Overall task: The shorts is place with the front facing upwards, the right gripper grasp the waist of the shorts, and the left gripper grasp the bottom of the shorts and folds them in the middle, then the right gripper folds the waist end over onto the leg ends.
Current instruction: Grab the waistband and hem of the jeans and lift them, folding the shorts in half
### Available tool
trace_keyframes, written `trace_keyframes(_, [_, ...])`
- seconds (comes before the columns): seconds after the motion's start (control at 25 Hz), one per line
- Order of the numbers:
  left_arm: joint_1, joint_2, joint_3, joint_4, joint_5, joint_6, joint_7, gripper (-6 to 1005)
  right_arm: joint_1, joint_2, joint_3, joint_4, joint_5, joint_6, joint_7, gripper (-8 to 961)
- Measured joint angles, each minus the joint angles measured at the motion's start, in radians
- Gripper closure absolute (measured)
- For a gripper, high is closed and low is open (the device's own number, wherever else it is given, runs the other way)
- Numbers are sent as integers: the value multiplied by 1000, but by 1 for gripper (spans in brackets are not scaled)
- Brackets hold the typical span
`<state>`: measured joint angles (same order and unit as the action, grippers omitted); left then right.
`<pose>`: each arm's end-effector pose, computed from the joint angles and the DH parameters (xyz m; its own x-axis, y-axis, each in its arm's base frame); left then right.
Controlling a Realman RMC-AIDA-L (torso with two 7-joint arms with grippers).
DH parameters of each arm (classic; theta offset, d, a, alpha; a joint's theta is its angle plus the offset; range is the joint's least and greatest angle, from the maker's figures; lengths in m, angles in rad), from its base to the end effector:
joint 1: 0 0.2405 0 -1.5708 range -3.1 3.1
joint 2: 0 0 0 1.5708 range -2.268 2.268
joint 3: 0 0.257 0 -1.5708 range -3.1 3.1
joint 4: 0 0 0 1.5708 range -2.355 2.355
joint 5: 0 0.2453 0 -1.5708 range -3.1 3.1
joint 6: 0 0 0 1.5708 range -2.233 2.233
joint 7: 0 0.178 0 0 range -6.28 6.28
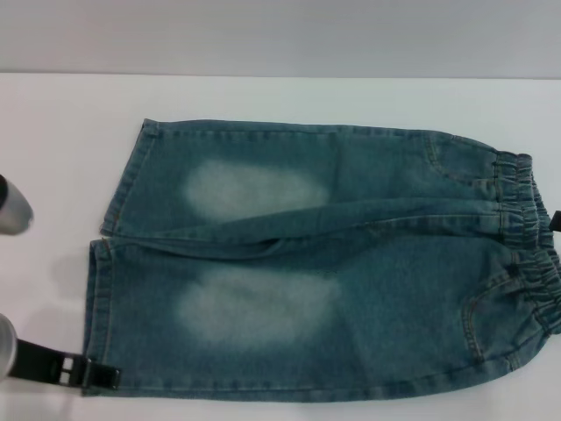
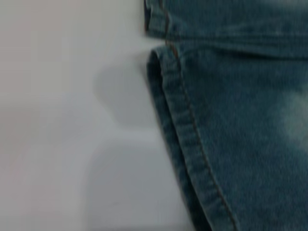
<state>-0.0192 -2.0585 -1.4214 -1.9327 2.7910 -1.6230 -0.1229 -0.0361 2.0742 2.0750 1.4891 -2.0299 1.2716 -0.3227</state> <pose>-0.2382 0.2722 -0.0041 0.2752 0.9577 0.0836 0.7447 -0.1574 -0.6486 0.3272 0.3165 0.0746 -0.0009 -0.7673 -0.6413 -0.9937 0.0728 -0.0857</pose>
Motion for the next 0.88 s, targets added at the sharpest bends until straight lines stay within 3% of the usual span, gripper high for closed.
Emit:
trace_keyframes(0.32, [-1,-1,72,44,20,46,-32,183,11,-3,7,-4,10,12,-24,170])
trace_keyframes(0.84, [-32,-1,98,71,16,87,-36,189,10,-1,59,-25,30,51,-58,171])
trace_keyframes(0.88, [-36,-1,101,65,17,85,-35,228,11,-2,63,-27,31,54,-59,171])
